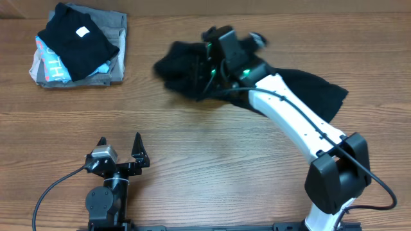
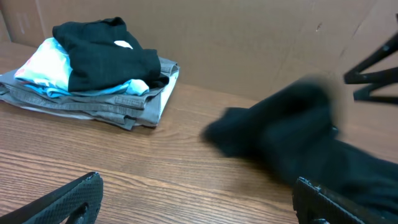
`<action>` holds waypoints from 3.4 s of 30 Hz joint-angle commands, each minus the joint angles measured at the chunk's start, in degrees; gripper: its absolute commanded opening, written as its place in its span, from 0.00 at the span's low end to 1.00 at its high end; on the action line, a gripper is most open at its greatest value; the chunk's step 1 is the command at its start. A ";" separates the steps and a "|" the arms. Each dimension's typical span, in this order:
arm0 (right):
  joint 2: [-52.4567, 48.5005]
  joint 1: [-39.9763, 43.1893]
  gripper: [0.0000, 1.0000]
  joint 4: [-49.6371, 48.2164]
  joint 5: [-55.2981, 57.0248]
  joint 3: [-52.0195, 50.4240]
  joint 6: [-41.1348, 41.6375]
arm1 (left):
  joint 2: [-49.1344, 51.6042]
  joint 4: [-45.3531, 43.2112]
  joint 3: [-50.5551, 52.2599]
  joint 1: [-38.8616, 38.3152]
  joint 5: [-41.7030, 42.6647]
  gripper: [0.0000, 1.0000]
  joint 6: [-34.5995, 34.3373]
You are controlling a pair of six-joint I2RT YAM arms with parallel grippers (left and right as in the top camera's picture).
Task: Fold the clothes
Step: 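Lift the black t-shirt with the right gripper and drop it mid-table, then grasp the right hem corner of the black t-shirt with the right gripper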
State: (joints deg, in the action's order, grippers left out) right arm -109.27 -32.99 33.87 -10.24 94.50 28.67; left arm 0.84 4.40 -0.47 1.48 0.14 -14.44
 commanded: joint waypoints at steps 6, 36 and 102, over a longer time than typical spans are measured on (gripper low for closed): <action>0.57 4.33 1.00 7.69 2.71 5.11 0.92 | -0.57 0.02 0.17 -0.48 -0.57 1.00 1.16; 9.94 44.70 1.00 60.46 13.29 15.06 6.60 | -0.57 0.00 0.17 -0.48 -0.57 1.00 1.14; -8.48 43.21 0.68 16.87 6.62 -8.92 -19.80 | -0.57 0.00 0.17 -0.48 -0.57 1.00 1.14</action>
State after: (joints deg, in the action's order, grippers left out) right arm -117.71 11.11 51.33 -3.99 84.01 8.75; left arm 0.86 4.40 -0.47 1.48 0.14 -14.44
